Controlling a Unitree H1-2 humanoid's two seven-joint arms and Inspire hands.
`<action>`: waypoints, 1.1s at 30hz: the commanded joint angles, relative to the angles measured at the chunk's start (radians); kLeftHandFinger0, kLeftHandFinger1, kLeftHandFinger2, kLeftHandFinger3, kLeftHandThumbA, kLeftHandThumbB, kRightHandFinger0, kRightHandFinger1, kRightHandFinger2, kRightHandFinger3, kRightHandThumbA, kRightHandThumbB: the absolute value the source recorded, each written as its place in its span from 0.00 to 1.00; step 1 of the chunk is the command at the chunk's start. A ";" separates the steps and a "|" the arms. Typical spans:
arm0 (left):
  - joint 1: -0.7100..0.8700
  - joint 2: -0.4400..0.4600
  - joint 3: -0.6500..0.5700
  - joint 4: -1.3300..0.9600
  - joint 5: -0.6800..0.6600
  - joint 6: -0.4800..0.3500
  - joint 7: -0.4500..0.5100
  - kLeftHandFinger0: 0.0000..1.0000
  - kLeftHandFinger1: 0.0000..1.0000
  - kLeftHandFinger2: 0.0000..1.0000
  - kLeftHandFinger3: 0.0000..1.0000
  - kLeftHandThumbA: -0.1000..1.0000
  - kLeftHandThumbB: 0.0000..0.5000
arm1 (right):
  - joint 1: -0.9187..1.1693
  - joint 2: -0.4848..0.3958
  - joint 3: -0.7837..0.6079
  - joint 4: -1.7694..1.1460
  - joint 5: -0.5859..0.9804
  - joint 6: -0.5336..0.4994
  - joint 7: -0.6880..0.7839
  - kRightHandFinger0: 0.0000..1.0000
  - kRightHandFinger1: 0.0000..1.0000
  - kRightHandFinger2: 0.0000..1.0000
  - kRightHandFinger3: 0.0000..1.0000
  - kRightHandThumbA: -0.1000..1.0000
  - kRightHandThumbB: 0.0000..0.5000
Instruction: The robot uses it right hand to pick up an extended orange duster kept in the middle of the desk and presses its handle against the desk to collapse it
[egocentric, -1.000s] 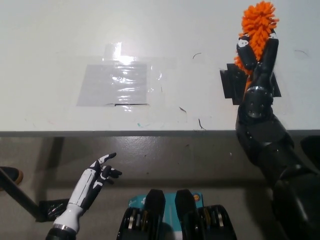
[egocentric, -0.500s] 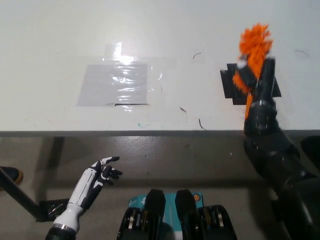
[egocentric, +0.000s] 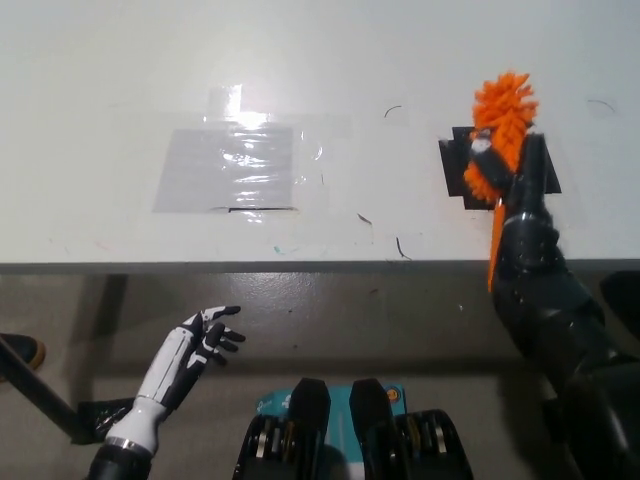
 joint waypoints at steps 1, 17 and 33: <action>-0.023 0.022 -0.006 -0.015 0.010 -0.040 0.015 0.47 0.53 0.57 0.77 1.00 1.00 | -0.119 -0.043 -0.062 -0.199 0.120 -0.025 0.169 0.01 0.17 0.51 0.56 0.00 0.14; -0.018 0.033 -0.018 -0.020 0.020 -0.040 0.018 0.49 0.52 0.53 0.76 1.00 1.00 | -0.130 -0.101 -0.066 -0.933 0.321 0.190 0.286 0.00 0.21 0.47 0.53 0.00 0.22; 0.079 0.038 -0.034 -0.056 0.017 -0.040 0.053 0.42 0.50 0.49 0.73 1.00 1.00 | -0.146 -0.096 0.166 -0.587 -0.232 0.017 0.061 0.00 0.07 0.32 0.27 0.00 0.15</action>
